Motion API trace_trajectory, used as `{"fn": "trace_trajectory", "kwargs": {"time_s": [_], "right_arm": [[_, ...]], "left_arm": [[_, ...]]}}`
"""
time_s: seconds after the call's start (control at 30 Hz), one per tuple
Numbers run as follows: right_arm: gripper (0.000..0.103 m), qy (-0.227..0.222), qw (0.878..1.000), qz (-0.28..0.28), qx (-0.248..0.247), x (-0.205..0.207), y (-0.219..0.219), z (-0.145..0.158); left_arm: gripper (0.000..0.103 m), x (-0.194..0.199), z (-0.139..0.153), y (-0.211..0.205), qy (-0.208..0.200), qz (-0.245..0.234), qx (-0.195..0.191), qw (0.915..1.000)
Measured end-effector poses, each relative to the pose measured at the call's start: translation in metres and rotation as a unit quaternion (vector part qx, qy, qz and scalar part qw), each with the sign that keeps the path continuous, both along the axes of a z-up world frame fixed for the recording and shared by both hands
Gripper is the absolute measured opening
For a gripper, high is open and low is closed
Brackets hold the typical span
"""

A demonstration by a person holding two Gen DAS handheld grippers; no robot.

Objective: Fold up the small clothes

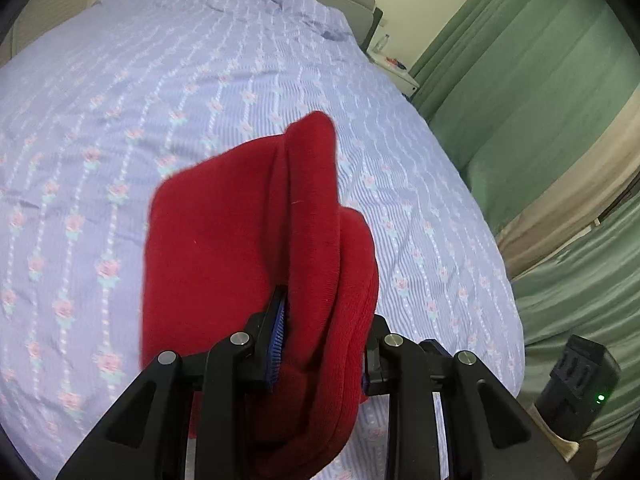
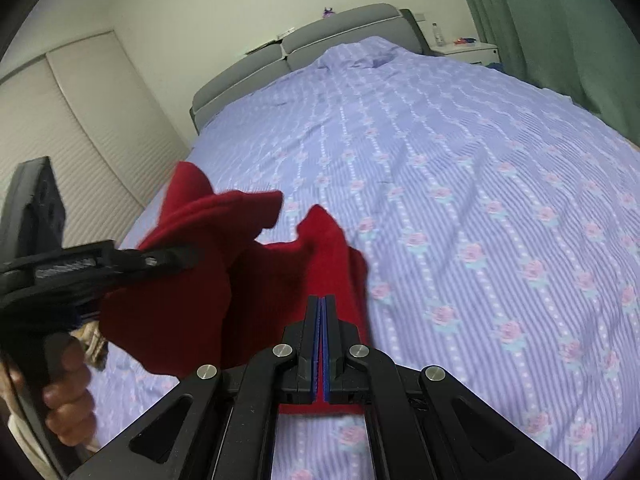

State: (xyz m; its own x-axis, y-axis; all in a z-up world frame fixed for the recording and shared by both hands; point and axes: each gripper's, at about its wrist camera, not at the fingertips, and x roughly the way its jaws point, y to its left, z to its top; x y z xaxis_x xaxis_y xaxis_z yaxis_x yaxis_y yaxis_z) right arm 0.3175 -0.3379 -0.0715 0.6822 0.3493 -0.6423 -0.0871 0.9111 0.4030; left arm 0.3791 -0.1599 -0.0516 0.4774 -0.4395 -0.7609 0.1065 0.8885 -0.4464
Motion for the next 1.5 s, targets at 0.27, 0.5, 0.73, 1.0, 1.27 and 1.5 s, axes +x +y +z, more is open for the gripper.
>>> {"fn": "trace_trajectory", "kwargs": {"time_s": [0.27, 0.5, 0.73, 1.0, 1.27, 1.5], "right_arm": [[0.0, 0.008, 1.0, -0.023, 0.013, -0.016, -0.037, -0.017], [0.0, 0.019, 0.999, -0.032, 0.034, -0.022, -0.049, -0.032], [0.004, 0.022, 0.999, -0.033, 0.035, -0.035, -0.052, -0.029], [0.03, 0.015, 0.999, -0.031, 0.02, -0.055, -0.039, -0.015], [0.043, -0.011, 1.0, -0.007, -0.008, -0.067, -0.004, 0.01], [0.051, -0.068, 0.997, 0.027, -0.032, -0.07, 0.05, 0.041]], "left_arm": [[0.029, -0.006, -0.029, -0.034, 0.009, -0.009, 0.032, 0.9994], [0.032, 0.003, -0.054, -0.046, 0.051, -0.021, 0.021, 0.9982], [0.078, 0.01, -0.049, -0.044, 0.068, -0.071, -0.048, 0.994], [0.082, -0.003, -0.009, -0.021, 0.073, -0.106, -0.103, 0.9863], [0.087, -0.09, 0.038, 0.039, -0.111, -0.168, 0.027, 0.9792], [0.086, -0.144, -0.009, 0.078, -0.172, -0.116, 0.12, 0.9709]]}}
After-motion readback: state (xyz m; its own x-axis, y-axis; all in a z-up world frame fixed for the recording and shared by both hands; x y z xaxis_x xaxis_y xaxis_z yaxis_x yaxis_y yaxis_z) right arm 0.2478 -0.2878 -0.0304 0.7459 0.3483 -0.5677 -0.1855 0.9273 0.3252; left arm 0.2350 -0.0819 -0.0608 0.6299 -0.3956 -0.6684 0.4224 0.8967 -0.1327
